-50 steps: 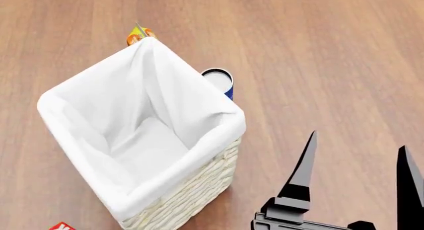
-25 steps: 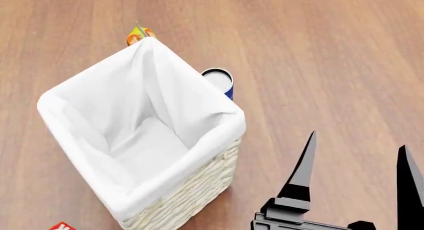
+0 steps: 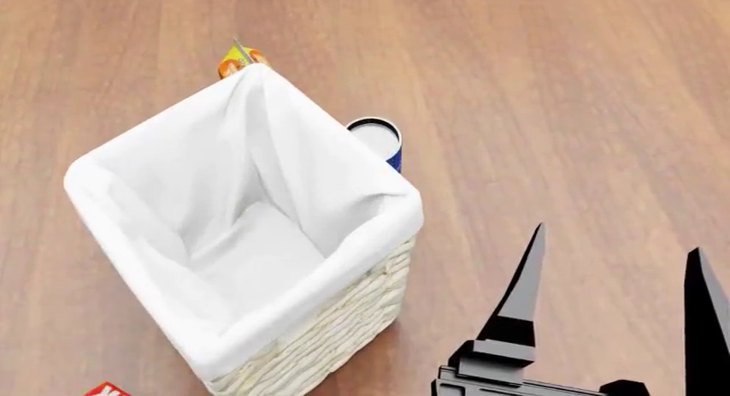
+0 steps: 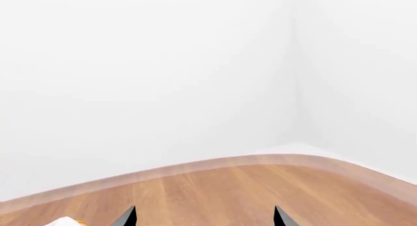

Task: Pick up the butter and put it in the basket.

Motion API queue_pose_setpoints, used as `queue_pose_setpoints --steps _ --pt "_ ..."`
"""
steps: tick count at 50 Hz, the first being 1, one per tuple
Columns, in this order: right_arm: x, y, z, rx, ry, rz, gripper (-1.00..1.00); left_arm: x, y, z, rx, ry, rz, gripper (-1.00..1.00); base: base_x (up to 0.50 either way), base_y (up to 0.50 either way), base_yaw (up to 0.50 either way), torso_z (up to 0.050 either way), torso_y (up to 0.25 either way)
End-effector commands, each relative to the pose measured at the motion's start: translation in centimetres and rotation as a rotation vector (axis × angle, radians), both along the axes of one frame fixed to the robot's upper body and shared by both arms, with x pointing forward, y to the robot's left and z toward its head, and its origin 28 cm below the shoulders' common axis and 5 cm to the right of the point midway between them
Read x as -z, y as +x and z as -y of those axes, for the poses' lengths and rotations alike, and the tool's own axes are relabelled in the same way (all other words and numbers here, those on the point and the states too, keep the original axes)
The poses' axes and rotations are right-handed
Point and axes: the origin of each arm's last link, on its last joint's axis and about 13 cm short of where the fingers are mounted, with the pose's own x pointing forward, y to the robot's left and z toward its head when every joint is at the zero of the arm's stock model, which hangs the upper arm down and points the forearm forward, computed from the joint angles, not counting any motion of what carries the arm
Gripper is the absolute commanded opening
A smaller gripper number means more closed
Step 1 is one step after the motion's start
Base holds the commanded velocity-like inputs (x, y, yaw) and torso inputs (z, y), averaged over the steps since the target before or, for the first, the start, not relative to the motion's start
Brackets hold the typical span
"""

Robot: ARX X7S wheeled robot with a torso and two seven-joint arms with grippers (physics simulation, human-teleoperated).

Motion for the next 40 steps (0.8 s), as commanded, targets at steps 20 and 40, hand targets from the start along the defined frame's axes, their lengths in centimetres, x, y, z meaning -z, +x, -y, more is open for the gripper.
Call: queue_pose_setpoints --steps 20,40 --pt "-0.2 -0.1 0.2 0.004 0.003 0.012 1.00 2.0 2.1 1.3 0.018 0.095 -0.024 1.00 0.00 0.00 0.00 0.000 0.000" --pt "-0.5 -0.2 0.3 0.010 0.011 0.017 1.00 3.6 3.7 2.1 0.036 0.148 -0.057 1.00 0.00 0.00 0.00 0.000 0.000"
